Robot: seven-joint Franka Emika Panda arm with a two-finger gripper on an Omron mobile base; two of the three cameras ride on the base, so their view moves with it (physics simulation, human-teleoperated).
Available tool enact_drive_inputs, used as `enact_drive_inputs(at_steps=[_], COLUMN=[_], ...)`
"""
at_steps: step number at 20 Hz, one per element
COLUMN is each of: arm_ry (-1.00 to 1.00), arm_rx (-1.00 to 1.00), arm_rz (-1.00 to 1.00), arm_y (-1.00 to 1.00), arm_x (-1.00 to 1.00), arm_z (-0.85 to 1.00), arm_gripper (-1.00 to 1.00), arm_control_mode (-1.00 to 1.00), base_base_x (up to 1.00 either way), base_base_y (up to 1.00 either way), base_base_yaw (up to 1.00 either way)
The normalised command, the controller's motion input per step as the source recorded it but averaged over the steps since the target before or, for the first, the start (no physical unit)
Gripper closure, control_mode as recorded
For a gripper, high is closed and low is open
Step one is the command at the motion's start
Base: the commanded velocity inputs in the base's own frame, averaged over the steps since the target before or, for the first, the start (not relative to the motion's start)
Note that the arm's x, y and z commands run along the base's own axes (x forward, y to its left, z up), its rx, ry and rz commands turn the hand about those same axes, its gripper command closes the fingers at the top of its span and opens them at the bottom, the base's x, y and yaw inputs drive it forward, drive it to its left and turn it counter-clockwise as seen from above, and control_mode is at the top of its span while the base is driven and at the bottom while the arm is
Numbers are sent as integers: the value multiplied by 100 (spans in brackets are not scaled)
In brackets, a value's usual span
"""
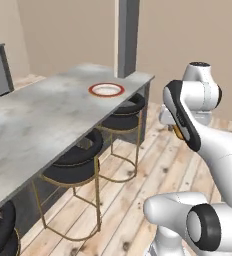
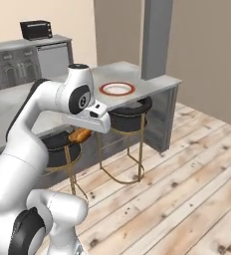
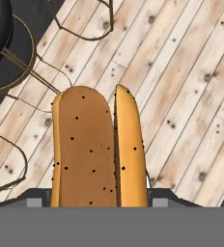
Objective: Move the hot dog bun to the plate on the dining table and place the condiment next to that plate. Then navigate to the fridge and take the sausage and place it on the plate as well.
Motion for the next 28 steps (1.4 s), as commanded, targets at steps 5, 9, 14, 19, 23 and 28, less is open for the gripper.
enact_drive_inputs(at_steps=[5,9,14,19,23,28], arm_ry=[0,0,0,0,0,0], arm_rx=[0,0,0,0,0,0], arm_rz=[0,0,0,0,0,0], arm_y=[0,0,0,0,0,0], arm_x=[0,0,0,0,0,0], arm_z=[0,0,0,0,0,0], arm_gripper=[100,100,100,100,100,100], arm_control_mode=[100,100,100,100,100,100], base_base_x=[67,62,61,61,67,77], base_base_y=[-87,-87,-82,-70,-66,-63], base_base_yaw=[43,43,45,50,50,46])
